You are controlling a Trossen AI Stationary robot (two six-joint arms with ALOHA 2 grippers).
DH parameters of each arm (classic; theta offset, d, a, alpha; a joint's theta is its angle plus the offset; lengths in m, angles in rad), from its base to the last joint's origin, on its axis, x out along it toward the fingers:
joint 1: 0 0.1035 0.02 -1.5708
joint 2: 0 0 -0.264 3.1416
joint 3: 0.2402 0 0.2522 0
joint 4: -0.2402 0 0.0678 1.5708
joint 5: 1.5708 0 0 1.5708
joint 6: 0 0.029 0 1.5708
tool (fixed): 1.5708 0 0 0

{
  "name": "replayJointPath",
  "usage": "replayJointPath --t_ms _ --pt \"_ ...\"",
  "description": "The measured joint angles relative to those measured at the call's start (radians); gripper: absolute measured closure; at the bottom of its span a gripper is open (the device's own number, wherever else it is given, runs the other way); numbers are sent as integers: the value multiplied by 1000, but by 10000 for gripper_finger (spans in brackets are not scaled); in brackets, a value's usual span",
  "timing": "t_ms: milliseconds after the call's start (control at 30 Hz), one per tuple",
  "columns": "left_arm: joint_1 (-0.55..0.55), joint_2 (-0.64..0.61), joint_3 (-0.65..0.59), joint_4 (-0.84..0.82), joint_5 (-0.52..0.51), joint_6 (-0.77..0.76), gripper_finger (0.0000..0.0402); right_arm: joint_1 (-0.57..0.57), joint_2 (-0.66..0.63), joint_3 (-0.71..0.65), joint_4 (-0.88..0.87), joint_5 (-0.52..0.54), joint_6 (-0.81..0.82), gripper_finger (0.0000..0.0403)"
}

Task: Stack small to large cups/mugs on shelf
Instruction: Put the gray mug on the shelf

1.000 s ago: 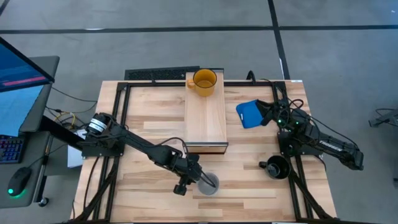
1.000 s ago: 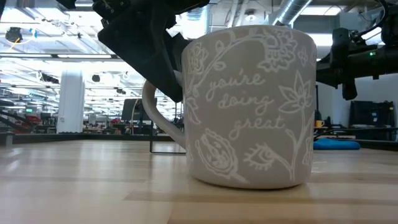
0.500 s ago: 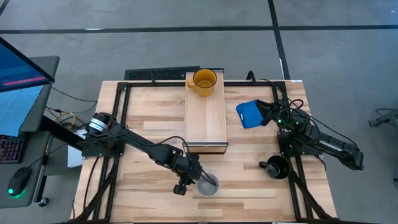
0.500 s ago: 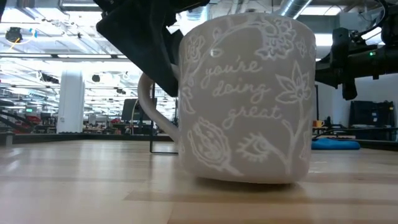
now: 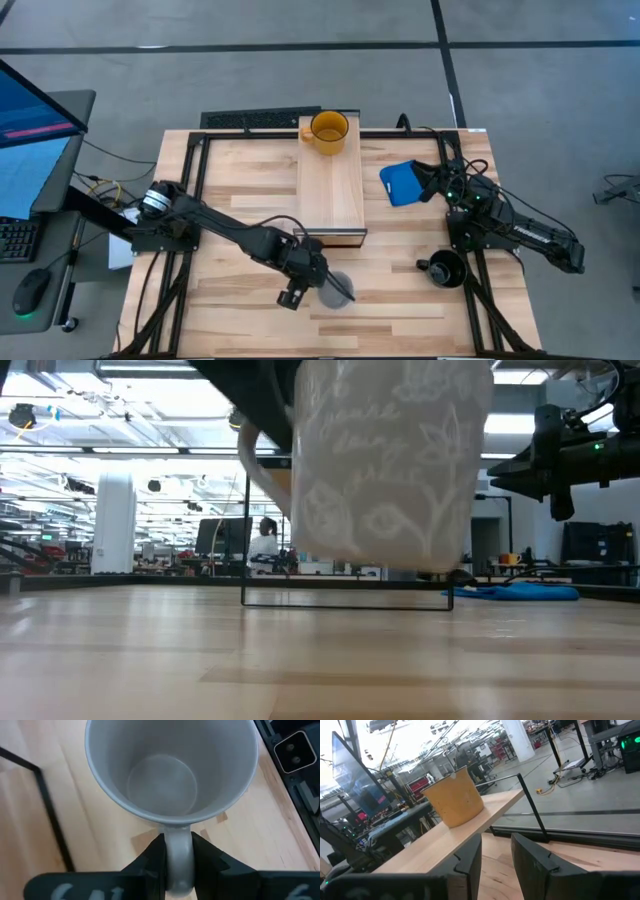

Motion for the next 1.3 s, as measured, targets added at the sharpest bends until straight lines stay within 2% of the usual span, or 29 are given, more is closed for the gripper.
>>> replayJointPath --t_ms 200,600,867,1000,1300 --pt "16 0 102 -124 -13 23 356 0 0 0 0 -2 0 274" --pt "63 -1 260 -231 -41 47 356 0 0 0 0 -2 0 274" --pt "107 0 427 -314 -37 63 356 0 0 0 0 -2 0 274" --pt "140 0 523 -342 -41 61 356 0 0 0 0 -2 0 274" --pt "269 -1 677 -494 -127 90 356 0 0 0 0 -2 -1 274"
